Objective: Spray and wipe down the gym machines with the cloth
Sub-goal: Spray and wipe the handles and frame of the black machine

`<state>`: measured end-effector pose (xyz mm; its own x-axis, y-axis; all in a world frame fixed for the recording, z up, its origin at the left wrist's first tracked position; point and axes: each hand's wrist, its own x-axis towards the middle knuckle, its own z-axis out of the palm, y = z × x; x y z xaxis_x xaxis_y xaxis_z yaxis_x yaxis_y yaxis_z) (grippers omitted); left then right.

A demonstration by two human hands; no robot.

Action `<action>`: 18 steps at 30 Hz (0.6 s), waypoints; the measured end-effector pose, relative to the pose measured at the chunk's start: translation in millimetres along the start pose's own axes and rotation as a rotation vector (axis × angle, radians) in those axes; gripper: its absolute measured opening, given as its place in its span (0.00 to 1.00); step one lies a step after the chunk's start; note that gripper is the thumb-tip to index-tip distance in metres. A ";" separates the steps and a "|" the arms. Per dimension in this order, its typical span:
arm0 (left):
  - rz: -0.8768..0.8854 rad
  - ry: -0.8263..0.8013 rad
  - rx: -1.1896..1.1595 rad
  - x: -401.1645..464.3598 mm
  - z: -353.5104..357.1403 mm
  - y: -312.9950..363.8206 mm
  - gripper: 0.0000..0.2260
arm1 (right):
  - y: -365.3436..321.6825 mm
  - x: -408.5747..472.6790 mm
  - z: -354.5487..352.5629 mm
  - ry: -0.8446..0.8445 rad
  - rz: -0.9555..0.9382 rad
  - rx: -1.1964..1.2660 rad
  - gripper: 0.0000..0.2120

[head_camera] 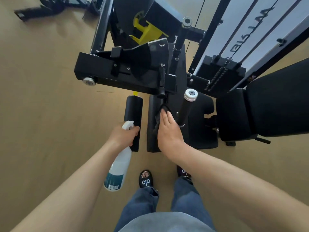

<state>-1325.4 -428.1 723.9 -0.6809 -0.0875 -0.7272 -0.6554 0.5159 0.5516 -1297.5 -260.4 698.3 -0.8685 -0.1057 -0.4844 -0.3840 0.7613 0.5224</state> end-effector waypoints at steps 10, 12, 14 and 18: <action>0.044 -0.009 -0.031 3.7 4.2 -3.0 0.14 | 14.7 29.6 -30.7 -0.180 -0.088 -0.389 0.35; 0.079 -0.008 -0.033 2.5 5.5 -1.0 0.13 | -2.2 5.3 -19.6 -0.167 -0.111 -0.405 0.36; 0.111 -0.014 -0.026 0.3 5.9 3.4 0.14 | -11.7 -17.7 -7.8 -0.150 -0.158 -0.398 0.37; 0.119 -0.023 -0.008 -0.4 4.2 10.0 0.14 | 7.2 -6.5 -17.6 -0.112 -0.170 -0.331 0.35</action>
<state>-1330.4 -419.3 728.0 -0.7464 -0.0059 -0.6654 -0.5730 0.5143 0.6381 -1300.1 -265.5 717.6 -0.7513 -0.1284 -0.6474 -0.6158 0.4894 0.6175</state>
